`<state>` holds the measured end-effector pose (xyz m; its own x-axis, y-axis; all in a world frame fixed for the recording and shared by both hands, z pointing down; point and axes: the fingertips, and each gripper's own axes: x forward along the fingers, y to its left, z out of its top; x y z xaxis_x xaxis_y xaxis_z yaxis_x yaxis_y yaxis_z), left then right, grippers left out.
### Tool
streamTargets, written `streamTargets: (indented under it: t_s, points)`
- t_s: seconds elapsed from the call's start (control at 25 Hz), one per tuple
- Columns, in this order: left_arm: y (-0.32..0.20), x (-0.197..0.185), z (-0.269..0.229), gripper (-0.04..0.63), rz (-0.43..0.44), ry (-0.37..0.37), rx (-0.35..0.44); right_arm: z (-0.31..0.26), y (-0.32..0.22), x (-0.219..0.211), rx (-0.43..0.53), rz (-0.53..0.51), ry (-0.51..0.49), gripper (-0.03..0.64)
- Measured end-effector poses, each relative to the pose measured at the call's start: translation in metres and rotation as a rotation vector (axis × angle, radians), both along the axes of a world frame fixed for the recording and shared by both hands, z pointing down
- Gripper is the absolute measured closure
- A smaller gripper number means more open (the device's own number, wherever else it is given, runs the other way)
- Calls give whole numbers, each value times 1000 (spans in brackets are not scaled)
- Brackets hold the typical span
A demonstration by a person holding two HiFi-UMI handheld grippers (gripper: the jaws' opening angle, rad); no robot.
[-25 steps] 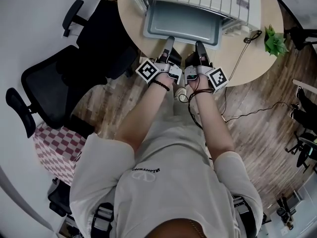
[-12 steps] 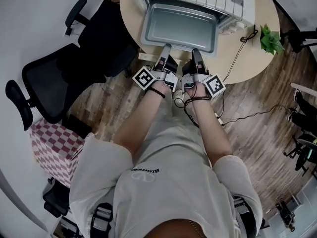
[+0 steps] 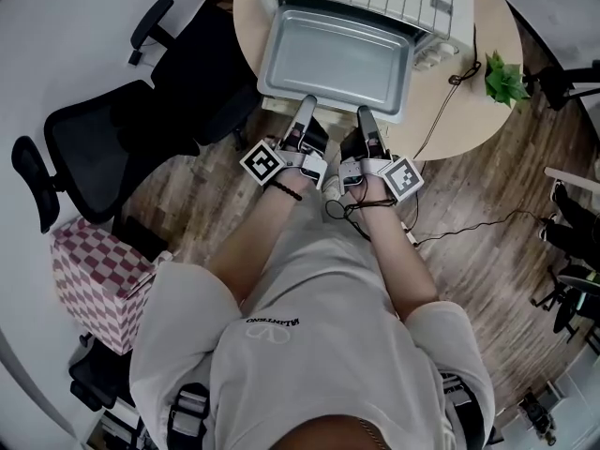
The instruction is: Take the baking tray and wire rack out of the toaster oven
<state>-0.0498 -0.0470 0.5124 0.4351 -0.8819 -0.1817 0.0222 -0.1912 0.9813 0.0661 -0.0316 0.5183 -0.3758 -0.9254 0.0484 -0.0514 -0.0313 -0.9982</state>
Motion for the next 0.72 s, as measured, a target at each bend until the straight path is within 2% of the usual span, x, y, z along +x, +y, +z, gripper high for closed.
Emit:
streamTargets:
  t_s: [0.4,0.72]
  points:
    - [52,-14,-35,594,7,13,-18,-37,48,-16,-8,-105,3,591]
    - [74,-18,-82,594,25,1,6,-81,71,-20,24,-169,2,591]
